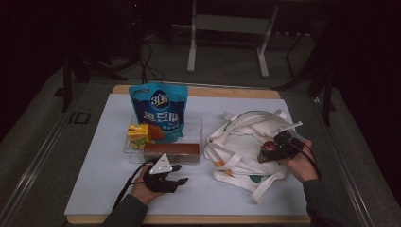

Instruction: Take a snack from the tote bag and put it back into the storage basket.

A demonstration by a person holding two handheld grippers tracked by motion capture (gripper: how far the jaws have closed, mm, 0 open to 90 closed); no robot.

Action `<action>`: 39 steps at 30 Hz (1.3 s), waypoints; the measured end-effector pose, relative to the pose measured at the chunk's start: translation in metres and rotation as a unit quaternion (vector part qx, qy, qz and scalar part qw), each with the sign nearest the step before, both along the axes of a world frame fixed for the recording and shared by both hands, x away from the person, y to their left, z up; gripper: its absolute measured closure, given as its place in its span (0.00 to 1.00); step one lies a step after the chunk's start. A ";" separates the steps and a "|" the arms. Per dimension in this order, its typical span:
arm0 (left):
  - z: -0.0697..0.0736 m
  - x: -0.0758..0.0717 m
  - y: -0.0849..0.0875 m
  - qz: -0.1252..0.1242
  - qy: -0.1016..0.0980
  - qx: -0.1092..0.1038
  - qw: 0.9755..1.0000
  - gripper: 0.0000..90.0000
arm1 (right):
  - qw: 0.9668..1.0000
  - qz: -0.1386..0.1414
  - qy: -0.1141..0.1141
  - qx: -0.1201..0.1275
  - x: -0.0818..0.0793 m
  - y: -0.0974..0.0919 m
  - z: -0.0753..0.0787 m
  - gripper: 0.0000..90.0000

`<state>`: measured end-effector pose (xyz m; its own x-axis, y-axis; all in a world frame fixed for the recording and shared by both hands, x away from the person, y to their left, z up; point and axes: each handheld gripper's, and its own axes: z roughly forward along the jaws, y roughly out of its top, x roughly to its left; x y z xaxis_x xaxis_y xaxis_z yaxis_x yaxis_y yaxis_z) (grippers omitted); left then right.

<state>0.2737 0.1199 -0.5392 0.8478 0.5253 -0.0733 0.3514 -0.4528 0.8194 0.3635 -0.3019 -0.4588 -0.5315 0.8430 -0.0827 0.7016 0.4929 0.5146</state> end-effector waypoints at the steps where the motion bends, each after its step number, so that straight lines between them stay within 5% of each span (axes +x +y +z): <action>1: 0.000 0.000 0.000 0.000 0.000 0.000 1.000 0.49 | 1.000 0.002 0.006 0.000 0.001 0.000 -0.001 0.25; 9: 0.000 0.000 0.000 0.000 0.000 0.000 1.000 0.49 | 0.999 0.002 0.032 -0.007 0.004 0.000 -0.010 0.27; 39: 0.000 0.000 0.000 -0.001 0.000 0.001 1.000 0.49 | 0.998 0.039 0.038 -0.016 0.006 0.019 -0.008 0.28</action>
